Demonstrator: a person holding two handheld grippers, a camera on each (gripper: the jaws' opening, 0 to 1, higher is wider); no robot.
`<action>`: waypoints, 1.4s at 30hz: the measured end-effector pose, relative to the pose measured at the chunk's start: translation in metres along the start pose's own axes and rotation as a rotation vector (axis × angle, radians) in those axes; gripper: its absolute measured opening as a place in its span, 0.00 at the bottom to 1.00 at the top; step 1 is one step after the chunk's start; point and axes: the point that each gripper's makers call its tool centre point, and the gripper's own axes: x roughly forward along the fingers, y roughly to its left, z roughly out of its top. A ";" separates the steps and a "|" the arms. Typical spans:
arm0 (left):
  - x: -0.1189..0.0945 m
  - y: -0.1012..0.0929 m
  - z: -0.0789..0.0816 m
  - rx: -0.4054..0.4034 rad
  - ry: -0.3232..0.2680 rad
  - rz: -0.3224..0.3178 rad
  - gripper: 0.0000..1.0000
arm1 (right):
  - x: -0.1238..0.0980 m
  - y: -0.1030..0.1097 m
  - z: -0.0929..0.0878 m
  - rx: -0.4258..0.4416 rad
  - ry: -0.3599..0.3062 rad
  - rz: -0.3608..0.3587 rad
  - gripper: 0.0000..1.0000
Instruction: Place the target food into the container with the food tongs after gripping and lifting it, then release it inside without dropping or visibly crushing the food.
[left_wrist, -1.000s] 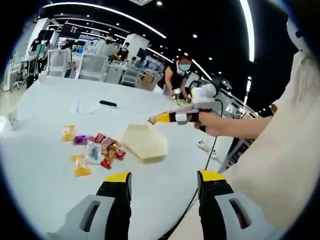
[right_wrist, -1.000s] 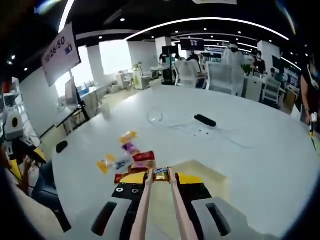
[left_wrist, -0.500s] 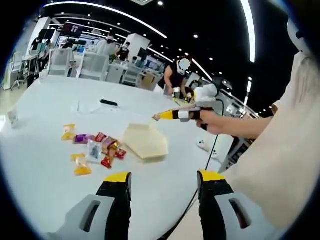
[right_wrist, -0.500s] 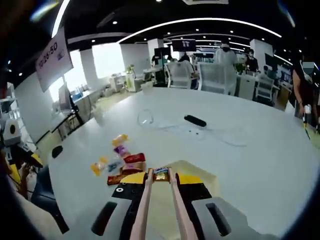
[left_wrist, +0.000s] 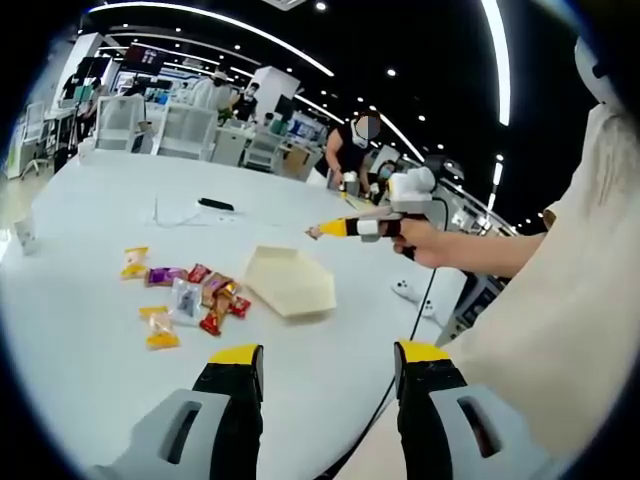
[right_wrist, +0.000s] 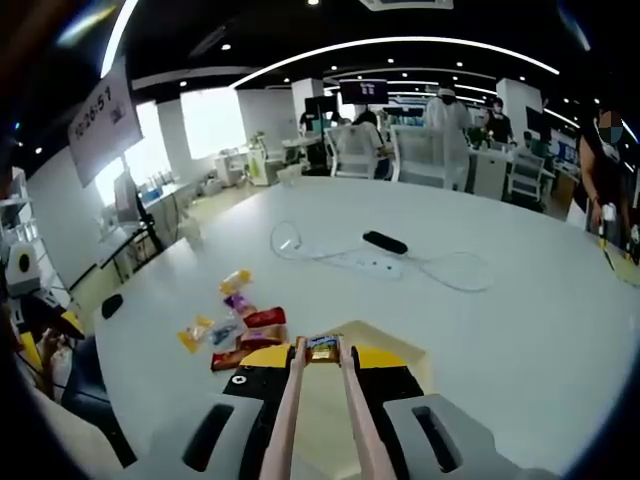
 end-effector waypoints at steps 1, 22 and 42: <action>0.000 0.000 0.000 -0.001 -0.001 0.001 0.52 | -0.001 -0.002 0.000 0.004 -0.001 -0.003 0.21; 0.001 -0.001 -0.002 -0.002 0.004 -0.002 0.52 | -0.005 -0.003 -0.004 -0.004 0.006 -0.011 0.22; -0.003 -0.001 -0.005 -0.010 0.001 0.004 0.52 | 0.000 0.007 -0.004 0.013 0.010 0.011 0.23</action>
